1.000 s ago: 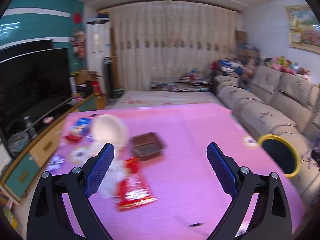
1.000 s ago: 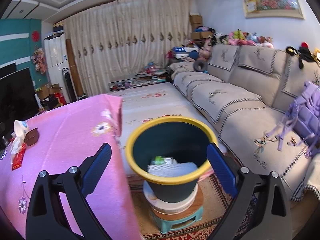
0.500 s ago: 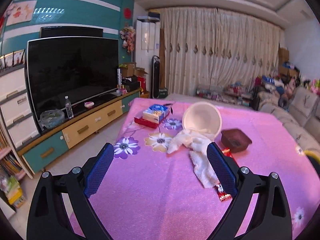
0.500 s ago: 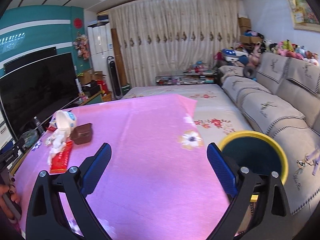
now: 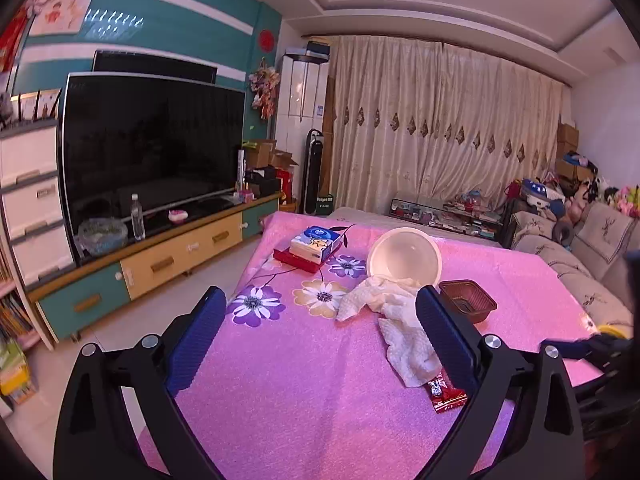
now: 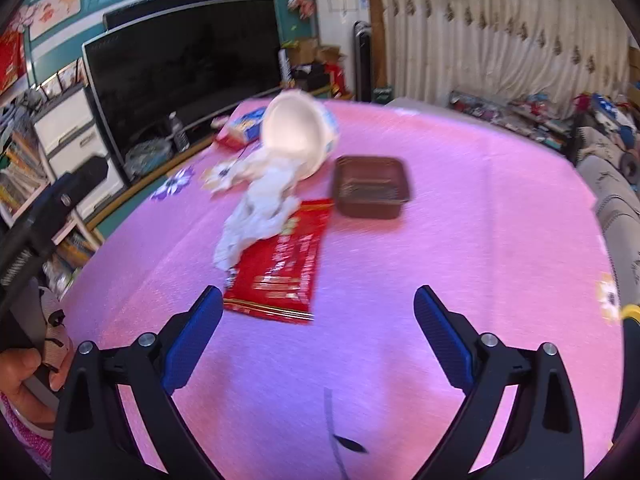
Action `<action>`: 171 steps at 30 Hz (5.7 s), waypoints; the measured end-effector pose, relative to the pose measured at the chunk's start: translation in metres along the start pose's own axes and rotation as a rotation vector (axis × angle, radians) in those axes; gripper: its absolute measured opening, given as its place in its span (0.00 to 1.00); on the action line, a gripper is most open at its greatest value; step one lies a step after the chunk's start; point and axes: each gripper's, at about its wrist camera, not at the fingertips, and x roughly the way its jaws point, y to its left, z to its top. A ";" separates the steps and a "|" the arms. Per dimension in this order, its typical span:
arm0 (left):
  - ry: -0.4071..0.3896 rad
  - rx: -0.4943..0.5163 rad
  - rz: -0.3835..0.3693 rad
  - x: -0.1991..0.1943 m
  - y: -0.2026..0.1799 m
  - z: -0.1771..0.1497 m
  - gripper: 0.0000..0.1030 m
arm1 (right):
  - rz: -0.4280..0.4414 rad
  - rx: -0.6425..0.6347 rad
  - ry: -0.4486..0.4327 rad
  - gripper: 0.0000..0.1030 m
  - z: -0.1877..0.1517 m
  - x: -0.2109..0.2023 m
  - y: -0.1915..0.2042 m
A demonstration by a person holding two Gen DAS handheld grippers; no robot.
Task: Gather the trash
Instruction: 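Grasp the red snack wrapper with the right tool, then carry the red wrapper over the bin and open the right tool, then grasp the white tissue with the left tool and lift, then carry the tissue over the bin and open the left tool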
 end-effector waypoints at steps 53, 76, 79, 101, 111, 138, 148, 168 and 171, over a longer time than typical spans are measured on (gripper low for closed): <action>0.016 -0.041 -0.043 0.001 0.005 -0.008 0.92 | -0.338 0.356 -0.099 0.13 -0.062 -0.113 -0.169; 0.017 0.046 -0.008 0.003 -0.011 -0.006 0.92 | -0.690 0.618 -0.007 0.50 -0.133 -0.110 -0.328; 0.015 0.047 -0.008 0.003 -0.010 -0.006 0.93 | -0.707 0.599 -0.025 0.55 -0.129 -0.116 -0.322; 0.331 0.259 -0.190 0.078 -0.115 -0.010 0.95 | -0.483 0.400 -0.310 0.70 -0.076 -0.110 -0.198; 0.526 0.243 -0.153 0.140 -0.129 -0.025 0.15 | -0.467 0.416 -0.308 0.70 -0.076 -0.111 -0.199; 0.328 0.469 -0.660 -0.051 -0.293 0.052 0.08 | -0.612 0.527 -0.456 0.70 -0.139 -0.230 -0.246; 0.399 0.622 -0.848 -0.047 -0.461 0.006 0.09 | -0.712 0.647 -0.434 0.70 -0.201 -0.263 -0.294; 0.606 0.648 -0.803 0.030 -0.575 -0.083 0.68 | -0.740 0.743 -0.385 0.70 -0.242 -0.271 -0.341; 0.510 0.601 -0.788 0.015 -0.537 -0.062 0.71 | -0.729 0.733 -0.386 0.70 -0.237 -0.267 -0.337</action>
